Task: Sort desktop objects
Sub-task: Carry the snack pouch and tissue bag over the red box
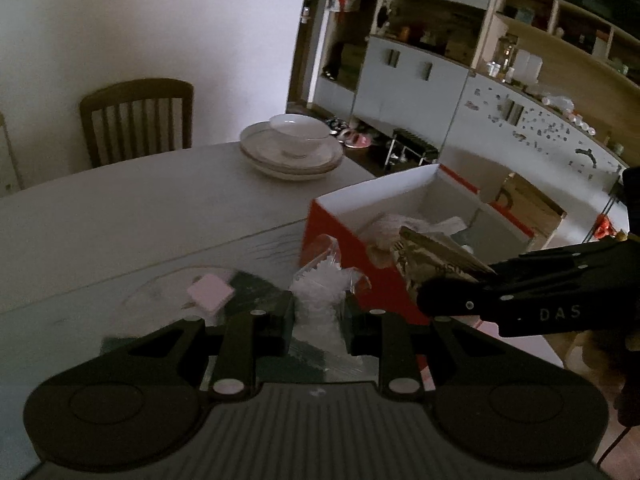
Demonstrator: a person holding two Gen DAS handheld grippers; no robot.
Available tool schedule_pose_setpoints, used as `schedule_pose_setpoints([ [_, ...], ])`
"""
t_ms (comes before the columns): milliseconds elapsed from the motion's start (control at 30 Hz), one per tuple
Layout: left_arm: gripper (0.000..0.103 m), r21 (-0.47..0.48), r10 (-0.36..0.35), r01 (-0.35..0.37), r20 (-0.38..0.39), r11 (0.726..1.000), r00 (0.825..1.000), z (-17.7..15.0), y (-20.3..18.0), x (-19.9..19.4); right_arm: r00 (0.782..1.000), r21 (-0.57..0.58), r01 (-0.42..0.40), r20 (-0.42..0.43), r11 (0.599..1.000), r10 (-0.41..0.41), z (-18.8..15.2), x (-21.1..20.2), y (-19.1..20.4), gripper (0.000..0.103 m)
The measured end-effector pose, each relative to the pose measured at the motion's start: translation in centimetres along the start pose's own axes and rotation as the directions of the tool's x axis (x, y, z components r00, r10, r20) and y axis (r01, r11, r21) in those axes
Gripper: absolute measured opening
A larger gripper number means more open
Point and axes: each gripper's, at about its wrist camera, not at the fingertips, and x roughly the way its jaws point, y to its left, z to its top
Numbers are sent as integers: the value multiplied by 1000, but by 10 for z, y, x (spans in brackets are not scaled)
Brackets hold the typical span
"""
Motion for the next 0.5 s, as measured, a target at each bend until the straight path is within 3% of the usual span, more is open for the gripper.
schedule_pose_setpoints([
  [500, 23, 67, -51, 52, -7, 996, 999, 27, -75, 45, 998, 52, 49, 35, 997, -51, 5, -27, -78, 52],
])
